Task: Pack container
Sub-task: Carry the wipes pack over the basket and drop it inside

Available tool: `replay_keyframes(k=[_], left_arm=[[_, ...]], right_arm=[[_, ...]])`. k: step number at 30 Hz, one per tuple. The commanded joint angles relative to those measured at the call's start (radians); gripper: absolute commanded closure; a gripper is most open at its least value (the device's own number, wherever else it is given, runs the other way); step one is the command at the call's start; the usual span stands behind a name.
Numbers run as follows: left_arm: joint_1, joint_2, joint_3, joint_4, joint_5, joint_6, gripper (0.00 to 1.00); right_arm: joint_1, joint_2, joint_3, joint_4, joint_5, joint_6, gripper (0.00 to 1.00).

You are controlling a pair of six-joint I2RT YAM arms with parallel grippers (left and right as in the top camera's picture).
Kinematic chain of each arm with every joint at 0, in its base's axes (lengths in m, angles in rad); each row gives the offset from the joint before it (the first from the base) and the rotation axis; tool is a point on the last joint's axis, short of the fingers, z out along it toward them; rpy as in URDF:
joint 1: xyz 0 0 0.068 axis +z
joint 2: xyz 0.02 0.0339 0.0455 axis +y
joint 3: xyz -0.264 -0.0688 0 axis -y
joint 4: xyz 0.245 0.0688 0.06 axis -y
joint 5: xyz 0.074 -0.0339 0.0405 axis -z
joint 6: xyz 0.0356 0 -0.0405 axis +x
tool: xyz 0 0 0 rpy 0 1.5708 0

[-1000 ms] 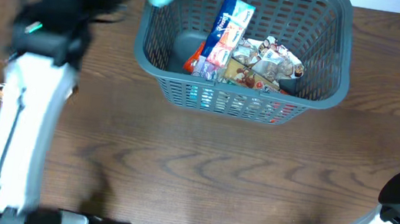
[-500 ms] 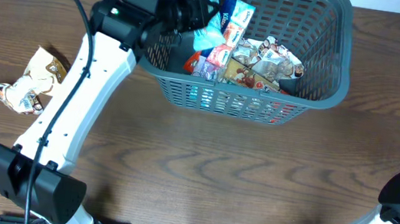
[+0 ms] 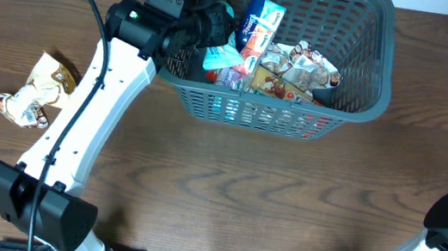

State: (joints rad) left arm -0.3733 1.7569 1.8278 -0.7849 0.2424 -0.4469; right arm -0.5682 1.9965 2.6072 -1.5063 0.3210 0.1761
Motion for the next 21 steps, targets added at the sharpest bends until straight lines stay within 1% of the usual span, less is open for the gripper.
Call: replay_keyframes(k=[1,3,4,7,8,9,16,21], left_arm=[[0.002,-0.011,0.029,0.0,-0.021,0.024,0.73],[0.002,-0.011,0.029,0.001,-0.021,0.024,0.72],[0.002,-0.011,0.029,0.001,-0.021,0.024,0.66],[0.003,-0.011,0.029,0.001,-0.027,0.028,0.59],[0.003,-0.011,0.029,0.002,-0.027,0.028,0.56],[0.003,-0.011,0.029,0.003,-0.027,0.028,0.5],[0.003,-0.011,0.029,0.004,-0.029,0.039,0.5],[0.022,-0.016,0.043,0.012,-0.072,0.05,0.49]], right_arm=[[-0.007,0.009,-0.005,-0.002,0.003,0.01,0.01],[-0.007,0.009,-0.005,-0.002,0.003,0.01,0.01],[-0.007,0.009,-0.005,-0.002,0.003,0.01,0.01],[-0.007,0.009,-0.005,-0.002,0.003,0.01,0.01],[-0.007,0.009,-0.005,-0.002,0.003,0.01,0.01],[-0.007,0.009,-0.005,-0.002,0.003,0.01,0.01],[-0.007,0.009,-0.005,-0.002,0.003,0.01,0.01],[-0.007,0.009,-0.005,-0.002,0.003,0.01,0.01]])
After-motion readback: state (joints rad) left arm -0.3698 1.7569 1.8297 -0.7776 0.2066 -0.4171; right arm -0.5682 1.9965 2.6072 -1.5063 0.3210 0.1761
